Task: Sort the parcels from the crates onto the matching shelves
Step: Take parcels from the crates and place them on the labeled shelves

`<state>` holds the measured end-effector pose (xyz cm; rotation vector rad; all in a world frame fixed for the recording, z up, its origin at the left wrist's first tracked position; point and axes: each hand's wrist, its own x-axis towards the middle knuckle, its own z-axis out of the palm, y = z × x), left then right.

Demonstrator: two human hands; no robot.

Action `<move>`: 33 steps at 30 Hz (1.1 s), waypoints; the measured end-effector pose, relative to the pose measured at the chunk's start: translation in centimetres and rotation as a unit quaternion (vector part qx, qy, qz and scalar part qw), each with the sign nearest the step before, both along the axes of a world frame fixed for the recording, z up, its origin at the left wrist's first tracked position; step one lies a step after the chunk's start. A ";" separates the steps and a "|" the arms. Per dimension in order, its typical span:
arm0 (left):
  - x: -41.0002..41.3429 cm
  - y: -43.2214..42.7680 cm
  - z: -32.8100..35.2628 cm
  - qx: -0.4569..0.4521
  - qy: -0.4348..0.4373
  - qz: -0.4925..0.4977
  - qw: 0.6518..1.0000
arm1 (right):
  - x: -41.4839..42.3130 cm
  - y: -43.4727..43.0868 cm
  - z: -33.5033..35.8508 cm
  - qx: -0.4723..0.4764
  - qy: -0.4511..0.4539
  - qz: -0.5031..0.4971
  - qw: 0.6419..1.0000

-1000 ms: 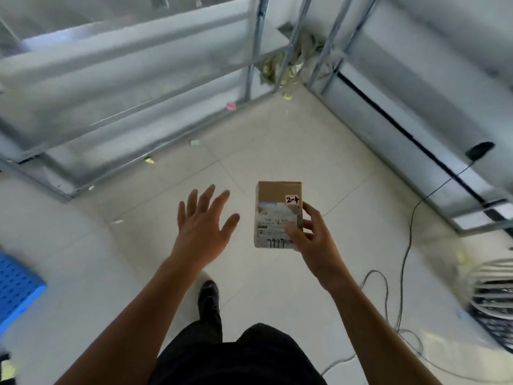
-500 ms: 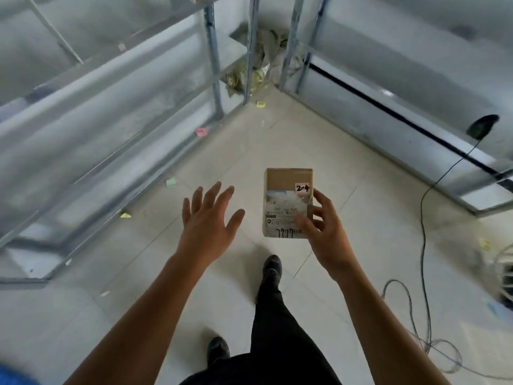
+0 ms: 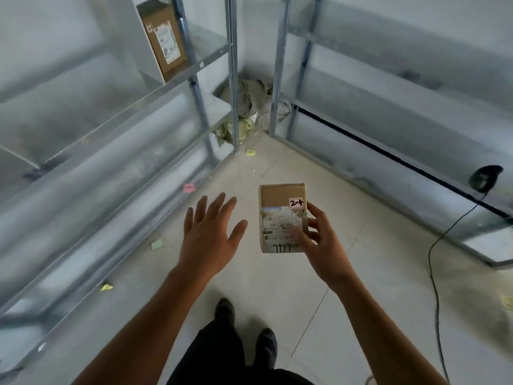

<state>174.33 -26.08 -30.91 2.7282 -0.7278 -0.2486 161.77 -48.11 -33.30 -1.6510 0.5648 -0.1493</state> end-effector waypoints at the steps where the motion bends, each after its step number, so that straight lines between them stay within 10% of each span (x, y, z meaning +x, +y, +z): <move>1: 1.7 -0.7 -0.2 -0.006 0.002 0.005 1.000 | 1.8 -0.7 -0.1 0.002 0.000 0.002 1.000; 17: 31.4 -9.3 0.9 -0.144 0.026 0.052 0.988 | 33.7 -7.3 2.9 -0.008 -0.015 0.079 0.997; 33: 47.0 -21.8 -0.9 -0.450 0.274 0.220 0.821 | 54.3 -19.4 -0.4 -0.022 0.015 0.246 0.969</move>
